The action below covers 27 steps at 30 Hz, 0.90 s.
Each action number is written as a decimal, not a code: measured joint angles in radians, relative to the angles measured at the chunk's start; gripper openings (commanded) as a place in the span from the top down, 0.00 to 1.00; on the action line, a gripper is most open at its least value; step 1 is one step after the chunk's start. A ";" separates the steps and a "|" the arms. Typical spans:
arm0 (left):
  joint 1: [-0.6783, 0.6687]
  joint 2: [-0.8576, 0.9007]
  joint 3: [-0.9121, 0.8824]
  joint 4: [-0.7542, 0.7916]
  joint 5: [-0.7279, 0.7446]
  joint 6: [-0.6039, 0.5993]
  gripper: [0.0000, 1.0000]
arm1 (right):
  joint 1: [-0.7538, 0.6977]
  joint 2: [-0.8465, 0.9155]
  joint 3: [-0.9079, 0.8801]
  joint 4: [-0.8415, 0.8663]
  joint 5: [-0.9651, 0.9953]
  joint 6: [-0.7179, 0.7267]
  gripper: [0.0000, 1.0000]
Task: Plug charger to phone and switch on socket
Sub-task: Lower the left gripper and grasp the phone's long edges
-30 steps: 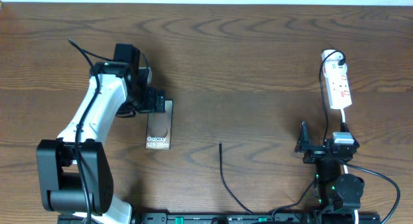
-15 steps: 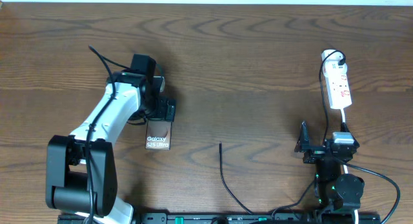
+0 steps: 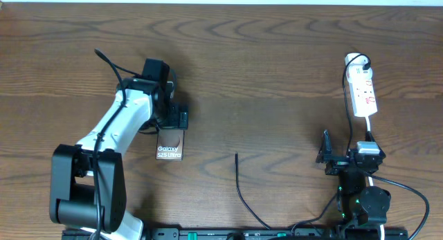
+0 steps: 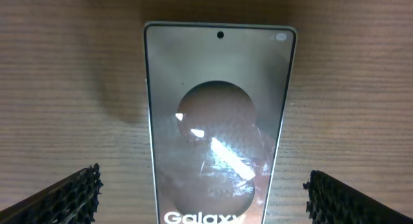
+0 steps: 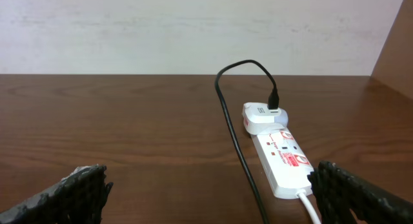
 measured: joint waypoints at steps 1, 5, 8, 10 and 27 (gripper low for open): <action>-0.003 0.000 -0.012 0.013 0.000 -0.003 0.00 | 0.000 0.000 0.000 0.000 0.000 0.000 0.01; -0.016 0.000 -0.079 0.067 0.000 -0.007 0.00 | 0.000 0.000 0.000 0.000 0.000 0.000 0.01; -0.021 0.000 -0.103 0.069 0.000 -0.007 0.00 | 0.000 0.000 0.000 0.000 0.000 0.000 0.01; -0.021 0.000 -0.107 0.071 0.000 -0.011 0.00 | 0.000 0.000 0.000 0.000 0.000 0.000 0.01; -0.050 0.000 -0.166 0.187 0.000 -0.033 0.00 | 0.000 0.000 0.000 0.000 0.000 0.000 0.01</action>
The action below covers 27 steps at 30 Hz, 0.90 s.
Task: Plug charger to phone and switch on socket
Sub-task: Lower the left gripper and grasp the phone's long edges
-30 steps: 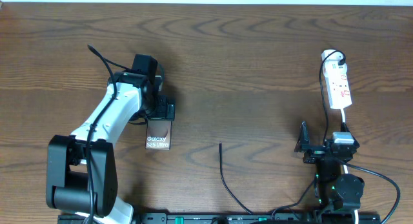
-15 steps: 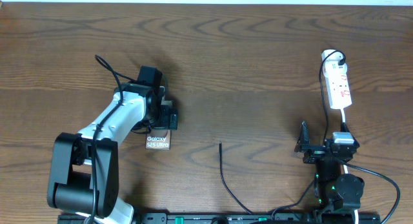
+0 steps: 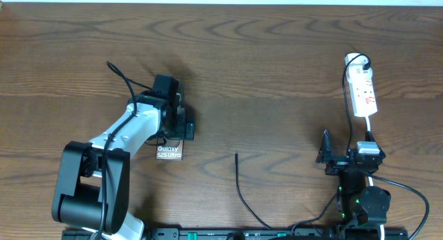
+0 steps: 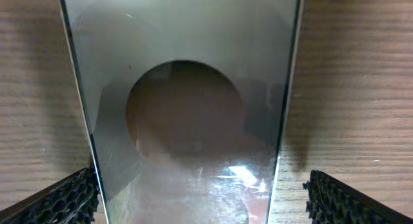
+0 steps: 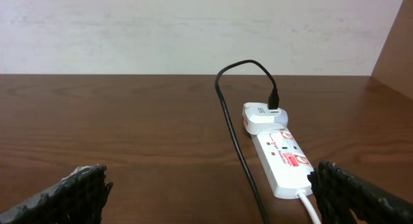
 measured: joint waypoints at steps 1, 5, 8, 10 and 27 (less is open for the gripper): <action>0.000 0.000 -0.001 0.000 -0.001 0.000 0.00 | 0.000 0.000 0.000 0.000 0.000 0.000 0.01; 0.000 0.000 -0.001 -0.007 -0.022 0.000 0.00 | 0.000 0.000 0.000 0.000 0.000 0.000 0.01; 0.000 0.000 -0.001 -0.012 -0.034 0.000 0.00 | 0.000 0.000 0.000 0.000 0.000 0.000 0.01; 0.000 0.000 -0.001 -0.012 -0.039 0.000 0.00 | 0.000 0.000 0.000 0.000 0.000 0.000 0.01; 0.000 -0.001 -0.018 -0.008 -0.047 0.008 0.00 | 0.000 0.000 0.000 0.000 0.000 0.000 0.01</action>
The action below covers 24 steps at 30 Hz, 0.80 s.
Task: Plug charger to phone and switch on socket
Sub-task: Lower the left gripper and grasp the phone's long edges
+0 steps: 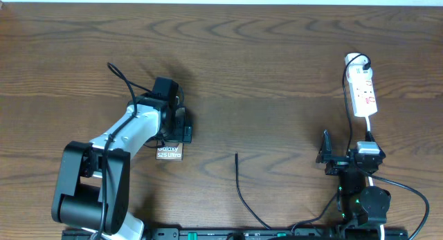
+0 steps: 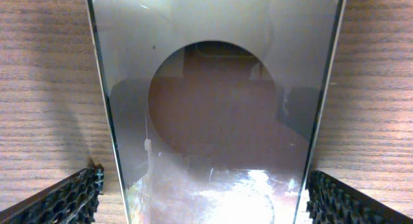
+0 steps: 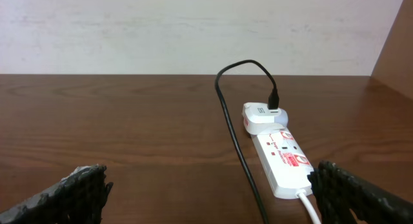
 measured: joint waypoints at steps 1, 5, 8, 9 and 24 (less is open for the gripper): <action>0.000 -0.001 -0.001 0.000 -0.002 0.000 0.00 | 0.000 0.000 0.000 0.000 0.000 0.000 0.01; 0.000 -0.002 -0.006 0.004 -0.012 0.003 0.00 | 0.000 0.000 0.000 0.000 0.000 0.000 0.01; 0.000 -0.003 -0.007 0.004 -0.014 0.007 0.00 | 0.000 0.000 0.000 0.000 0.000 0.000 0.01; 0.000 -0.003 -0.007 0.004 -0.014 0.008 0.00 | 0.000 0.000 0.000 0.000 0.000 0.000 0.01; 0.000 -0.005 -0.012 0.002 -0.016 0.015 0.00 | 0.000 0.000 0.000 0.000 0.000 0.000 0.01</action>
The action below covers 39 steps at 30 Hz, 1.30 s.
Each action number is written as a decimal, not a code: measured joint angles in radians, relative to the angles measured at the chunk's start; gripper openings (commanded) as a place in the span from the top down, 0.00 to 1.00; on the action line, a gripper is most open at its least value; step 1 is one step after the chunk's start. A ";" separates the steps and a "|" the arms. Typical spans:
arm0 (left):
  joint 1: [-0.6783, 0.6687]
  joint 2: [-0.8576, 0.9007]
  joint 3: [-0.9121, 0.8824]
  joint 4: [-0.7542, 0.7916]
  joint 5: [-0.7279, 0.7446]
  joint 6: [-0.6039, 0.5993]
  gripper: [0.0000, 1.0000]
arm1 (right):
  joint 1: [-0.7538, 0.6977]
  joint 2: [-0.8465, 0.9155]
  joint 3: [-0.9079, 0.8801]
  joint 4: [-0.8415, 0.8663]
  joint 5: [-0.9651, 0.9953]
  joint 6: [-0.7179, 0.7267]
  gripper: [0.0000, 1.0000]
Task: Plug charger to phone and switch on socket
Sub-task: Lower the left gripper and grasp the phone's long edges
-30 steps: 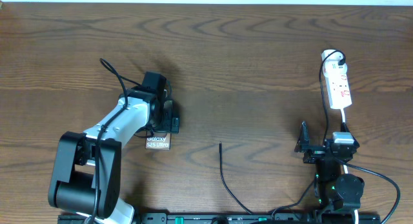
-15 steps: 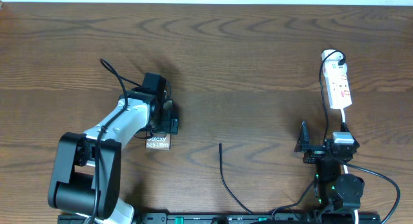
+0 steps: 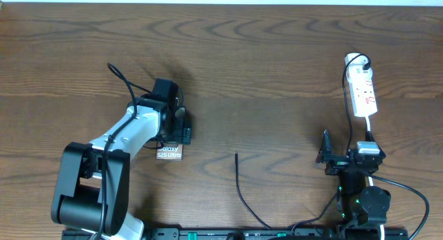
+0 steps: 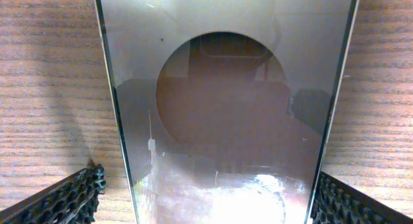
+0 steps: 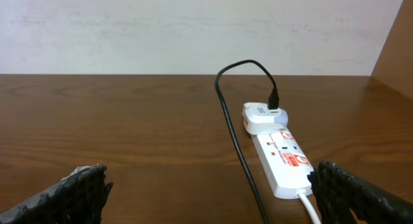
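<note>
The phone [image 3: 169, 153] lies face up on the brown table, its lower end labelled Galaxy S25 Ultra. My left gripper [image 3: 177, 132] is low over its upper part. In the left wrist view the glossy screen [image 4: 222, 108] fills the frame and the gripper [image 4: 206, 201] is open, one finger on each side of the phone. The loose end of the black charger cable [image 3: 237, 157] lies at the centre front. The white power strip [image 3: 362, 90] with the charger adapter [image 5: 264, 116] plugged in lies at the far right. My right gripper [image 3: 345, 151] is open and empty.
The black cable [image 5: 237, 150] runs from the adapter past the strip [image 5: 284, 161] toward the front edge. A white lead [image 5: 310, 208] leaves the strip's near end. A pale wall closes off the far side of the table.
The left wrist camera has come slightly closer to the phone, whose screen now looks a little larger. Its fingers still straddle it. The right arm, cable and strip have not moved.
First my left gripper hovered open over the phone's top end, the camera hole and top edge in view. Then it was lower and further along the phone, over the middle of the screen. It has kept getting closer since. The right arm stayed still throughout.
</note>
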 measured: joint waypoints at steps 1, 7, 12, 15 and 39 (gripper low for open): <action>0.000 0.000 0.000 0.000 0.000 0.000 0.00 | 0.000 0.000 0.000 0.000 0.000 0.000 0.01; 0.000 0.000 0.000 0.000 0.000 0.000 0.00 | 0.000 0.000 0.000 0.000 0.000 0.000 0.01; 0.000 0.000 0.000 0.000 0.000 0.000 0.00 | 0.000 0.000 0.000 0.000 0.000 0.000 0.01; 0.000 0.000 0.000 0.000 0.000 0.001 0.00 | 0.000 0.000 0.000 0.000 0.000 0.000 0.01; 0.000 -0.002 -0.003 0.003 0.000 0.008 0.06 | 0.000 0.000 0.000 0.000 0.000 0.000 0.01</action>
